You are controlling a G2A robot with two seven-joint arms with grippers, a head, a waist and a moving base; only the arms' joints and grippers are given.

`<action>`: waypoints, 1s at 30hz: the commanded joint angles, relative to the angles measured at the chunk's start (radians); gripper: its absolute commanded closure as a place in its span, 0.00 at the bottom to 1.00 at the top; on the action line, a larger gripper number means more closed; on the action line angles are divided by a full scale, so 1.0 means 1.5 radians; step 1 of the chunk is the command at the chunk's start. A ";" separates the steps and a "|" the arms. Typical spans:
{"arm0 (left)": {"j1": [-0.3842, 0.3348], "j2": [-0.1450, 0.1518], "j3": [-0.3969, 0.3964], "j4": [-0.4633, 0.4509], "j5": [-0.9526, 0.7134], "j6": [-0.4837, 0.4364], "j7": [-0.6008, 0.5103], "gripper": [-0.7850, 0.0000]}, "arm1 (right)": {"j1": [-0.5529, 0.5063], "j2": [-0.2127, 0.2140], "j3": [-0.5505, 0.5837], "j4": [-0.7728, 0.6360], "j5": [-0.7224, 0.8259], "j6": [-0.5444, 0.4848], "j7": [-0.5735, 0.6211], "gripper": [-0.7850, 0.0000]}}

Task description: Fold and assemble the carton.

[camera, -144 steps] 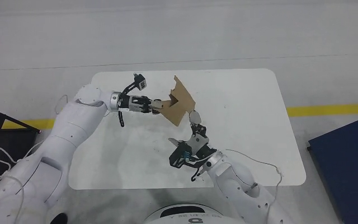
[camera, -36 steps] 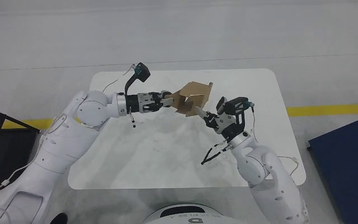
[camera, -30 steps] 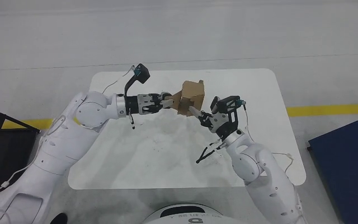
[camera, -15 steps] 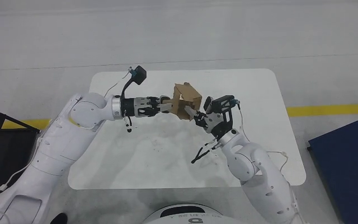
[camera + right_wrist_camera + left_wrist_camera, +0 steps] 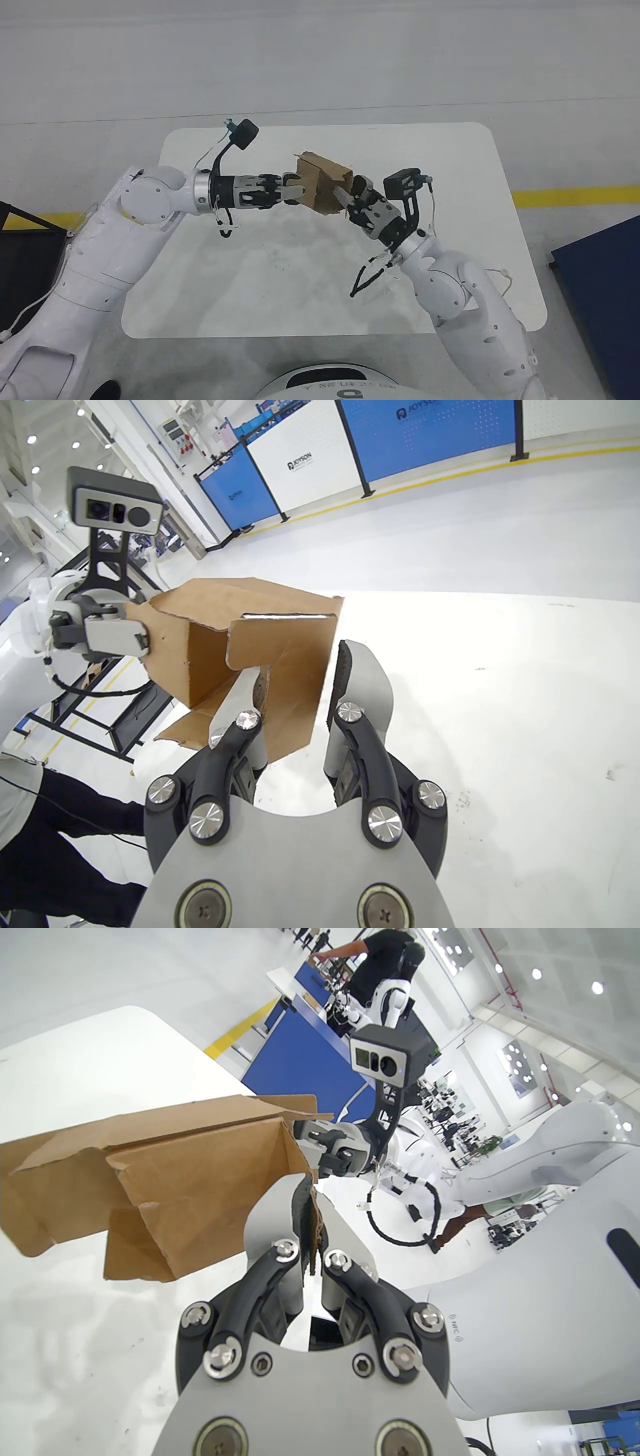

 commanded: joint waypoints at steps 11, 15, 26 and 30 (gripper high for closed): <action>-0.001 -0.001 -0.014 0.011 0.001 0.004 -0.010 1.00 | -0.072 0.012 0.123 -0.029 0.189 -0.074 -0.020 0.35; 0.000 -0.002 -0.015 0.009 -0.010 0.004 -0.023 1.00 | -0.061 0.012 0.117 -0.005 0.195 -0.070 -0.010 0.37; -0.009 -0.006 -0.013 0.018 -0.074 0.003 -0.073 1.00 | 0.033 0.006 0.025 0.052 0.197 -0.050 0.064 0.11; -0.012 -0.007 -0.015 0.024 -0.100 0.002 -0.092 1.00 | 0.051 0.005 0.009 0.054 0.191 -0.043 0.076 0.16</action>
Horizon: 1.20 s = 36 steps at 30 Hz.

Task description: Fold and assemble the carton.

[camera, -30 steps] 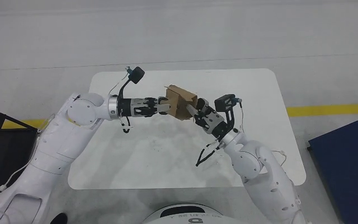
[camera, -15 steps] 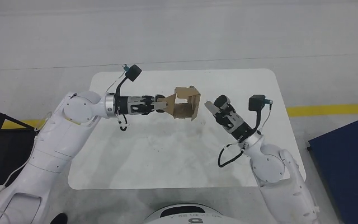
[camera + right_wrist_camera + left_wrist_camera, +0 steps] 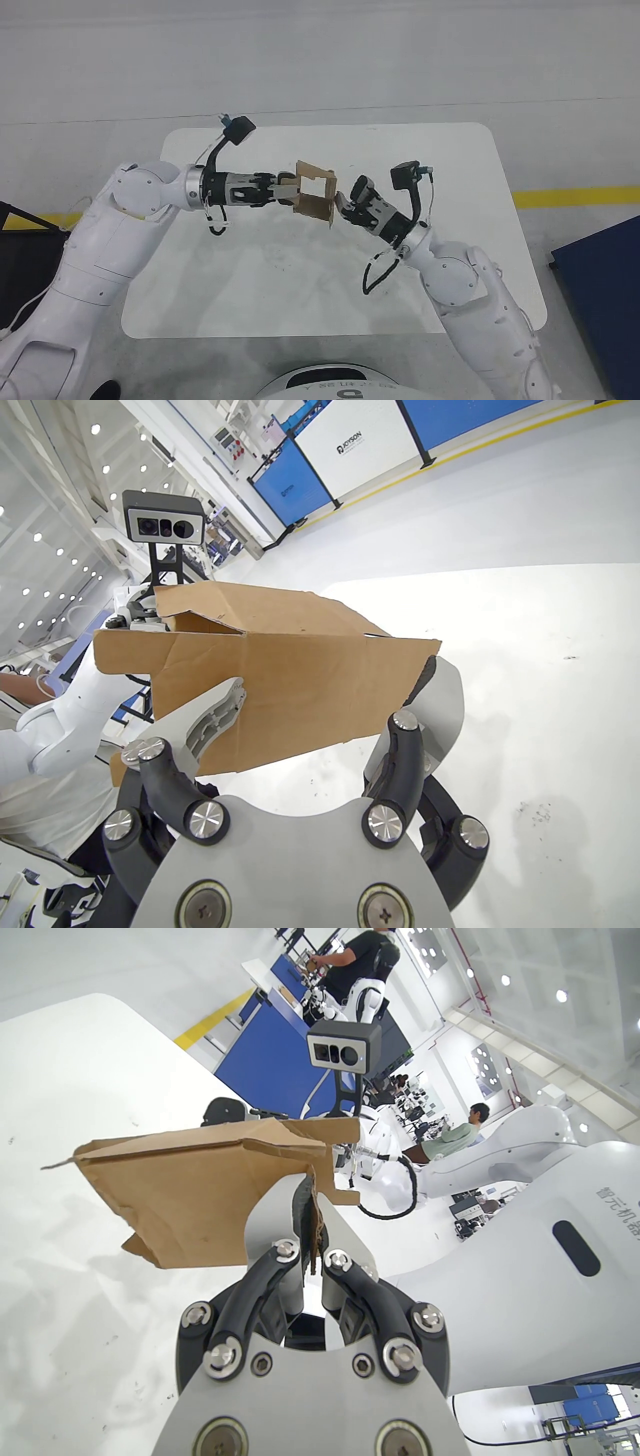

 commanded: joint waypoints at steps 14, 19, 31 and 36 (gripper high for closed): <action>0.009 0.001 -0.023 0.015 -0.020 -0.003 -0.022 1.00 | -0.068 0.009 0.064 -0.040 0.078 -0.034 -0.035 0.13; 0.009 -0.002 -0.017 0.013 -0.023 -0.001 -0.030 1.00 | -0.064 0.009 0.045 -0.039 0.084 -0.043 -0.022 0.13; 0.019 0.000 -0.026 0.008 -0.039 0.006 -0.037 1.00 | -0.030 0.008 0.017 -0.025 0.086 -0.036 -0.020 0.13; 0.025 0.002 -0.030 0.006 -0.051 0.010 -0.041 1.00 | -0.051 0.008 0.043 -0.013 0.149 -0.040 -0.065 0.07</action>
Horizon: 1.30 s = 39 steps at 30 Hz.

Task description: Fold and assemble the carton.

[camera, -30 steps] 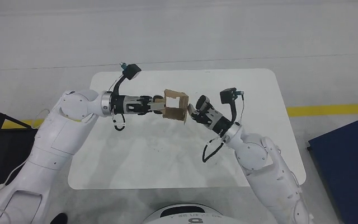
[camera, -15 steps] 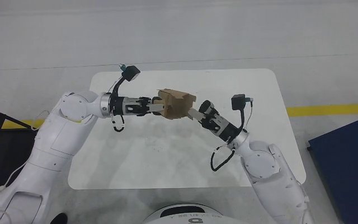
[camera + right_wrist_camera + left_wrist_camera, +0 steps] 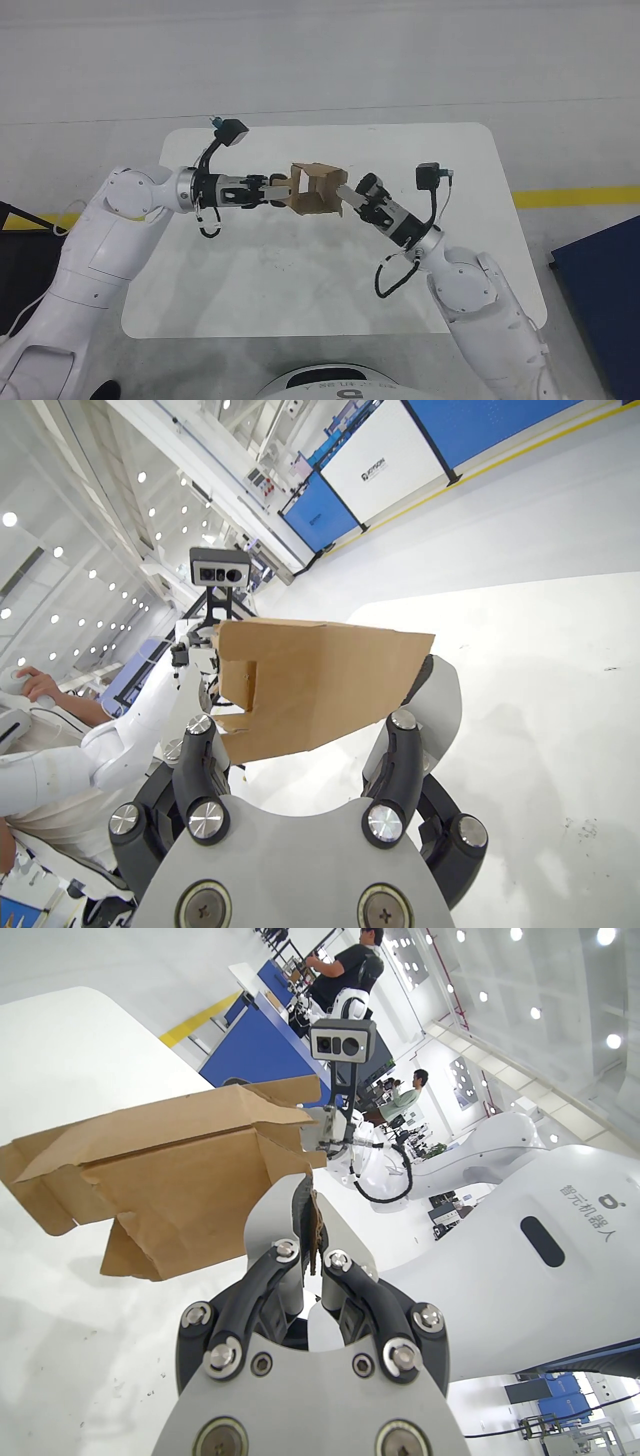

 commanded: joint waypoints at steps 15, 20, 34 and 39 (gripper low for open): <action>0.006 0.006 0.007 -0.021 0.001 -0.003 0.003 1.00 | 0.020 -0.002 -0.055 0.014 -0.035 0.018 0.028 0.07; 0.005 0.009 0.010 -0.027 -0.005 -0.004 0.004 1.00 | 0.056 -0.006 -0.092 0.036 -0.046 0.034 0.040 0.08; 0.008 0.021 0.007 -0.021 -0.054 0.006 -0.006 1.00 | 0.084 -0.008 -0.122 0.035 -0.105 0.072 0.045 0.24; 0.005 0.022 0.009 -0.013 -0.071 0.008 -0.008 1.00 | 0.089 -0.009 -0.143 0.020 -0.160 0.077 0.044 0.24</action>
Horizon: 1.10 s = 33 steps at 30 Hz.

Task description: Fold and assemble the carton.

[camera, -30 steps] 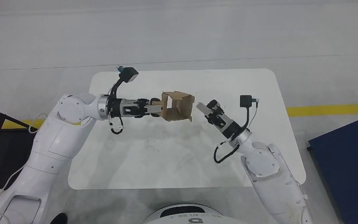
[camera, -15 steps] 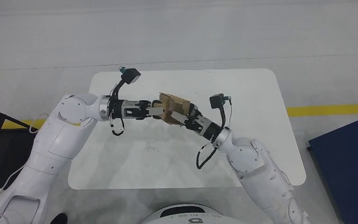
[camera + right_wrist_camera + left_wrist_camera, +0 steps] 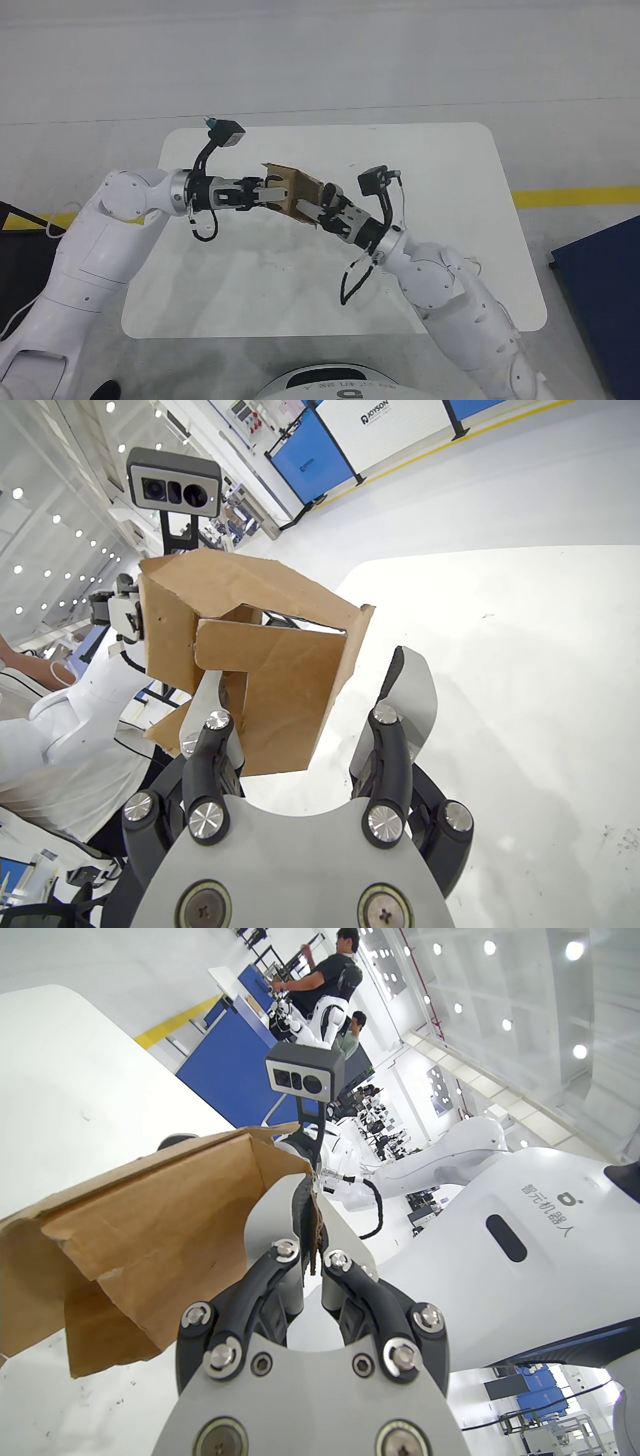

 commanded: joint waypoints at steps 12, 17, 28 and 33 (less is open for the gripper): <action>-0.034 -0.002 0.027 0.015 -0.001 0.030 -0.030 1.00 | 0.016 -0.004 -0.021 -0.005 -0.030 0.051 0.003 0.23; -0.035 0.000 0.041 0.007 0.013 0.035 -0.035 1.00 | 0.031 -0.007 -0.014 0.017 0.017 0.059 0.010 0.24; -0.037 0.014 0.067 -0.020 0.038 0.044 -0.044 1.00 | 0.053 -0.010 -0.012 0.048 0.056 0.080 0.016 0.24; -0.039 0.023 0.073 -0.018 0.034 0.035 -0.036 1.00 | 0.056 -0.011 -0.014 0.048 0.011 0.122 0.007 0.21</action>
